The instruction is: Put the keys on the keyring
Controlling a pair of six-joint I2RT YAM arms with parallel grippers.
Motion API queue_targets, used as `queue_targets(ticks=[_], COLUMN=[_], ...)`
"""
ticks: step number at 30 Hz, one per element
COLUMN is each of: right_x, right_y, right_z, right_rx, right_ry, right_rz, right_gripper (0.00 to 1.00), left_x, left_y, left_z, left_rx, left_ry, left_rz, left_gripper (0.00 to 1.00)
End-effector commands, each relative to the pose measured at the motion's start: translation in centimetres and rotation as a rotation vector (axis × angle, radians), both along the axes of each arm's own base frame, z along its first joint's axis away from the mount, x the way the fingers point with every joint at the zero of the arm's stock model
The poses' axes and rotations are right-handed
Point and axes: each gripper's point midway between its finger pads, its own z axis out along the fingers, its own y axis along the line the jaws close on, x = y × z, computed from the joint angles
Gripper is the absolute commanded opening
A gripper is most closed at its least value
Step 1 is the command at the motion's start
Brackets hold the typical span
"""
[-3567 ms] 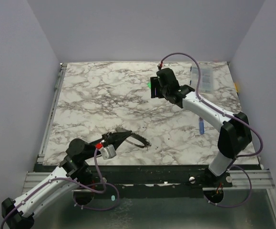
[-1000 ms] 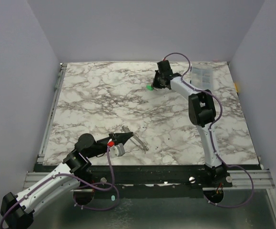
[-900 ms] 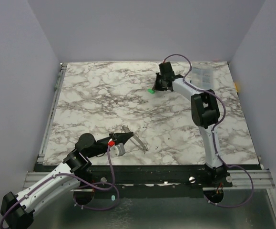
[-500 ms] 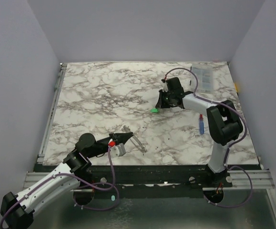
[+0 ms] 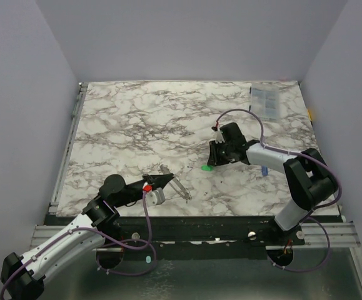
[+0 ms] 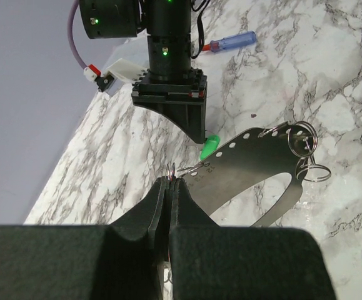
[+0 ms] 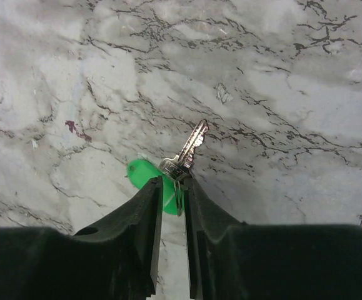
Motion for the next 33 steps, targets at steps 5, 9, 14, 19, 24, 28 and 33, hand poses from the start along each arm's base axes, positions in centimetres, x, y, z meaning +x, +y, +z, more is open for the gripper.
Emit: queue_targets(ticks=[5, 9, 14, 19, 24, 28, 33], right_x=[-0.6, -1.2, -1.5, -1.3, -1.2, -1.2, -1.4], right_y=[-0.6, -0.5, -0.6, -1.1, -1.3, -1.3, -1.1], right_z=[0.9, 0.9, 0.5, 0.1, 0.0, -0.5, -0.7], right_rx=[-0.023, -0.037, -0.056, -0.088, -0.097, -0.105, -0.101], right_ry=[-0.029, -0.025, -0.016, -0.021, -0.026, -0.015, -0.007], right_rz=[0.006, 0.016, 0.017, -0.004, -0.009, -0.009, -0.001], right_gripper=[0.38, 0.38, 0.38, 0.37, 0.27, 0.22, 0.22], left_x=[0.3, 0.2, 0.2, 0.1, 0.1, 0.0, 0.1], left_y=[0.1, 0.1, 0.0, -0.1, -0.1, -0.1, -0.1], left_z=[2.7, 2.7, 2.7, 2.7, 2.7, 2.7, 2.6], left_rx=[-0.042, -0.042, -0.041, -0.040, -0.039, -0.038, -0.038], left_ry=[-0.058, -0.058, -0.057, -0.056, -0.055, -0.054, -0.053], left_rz=[0.009, 0.008, 0.003, -0.004, -0.006, -0.009, -0.004], left_gripper=[0.00, 0.00, 0.00, 0.00, 0.00, 0.00, 0.00])
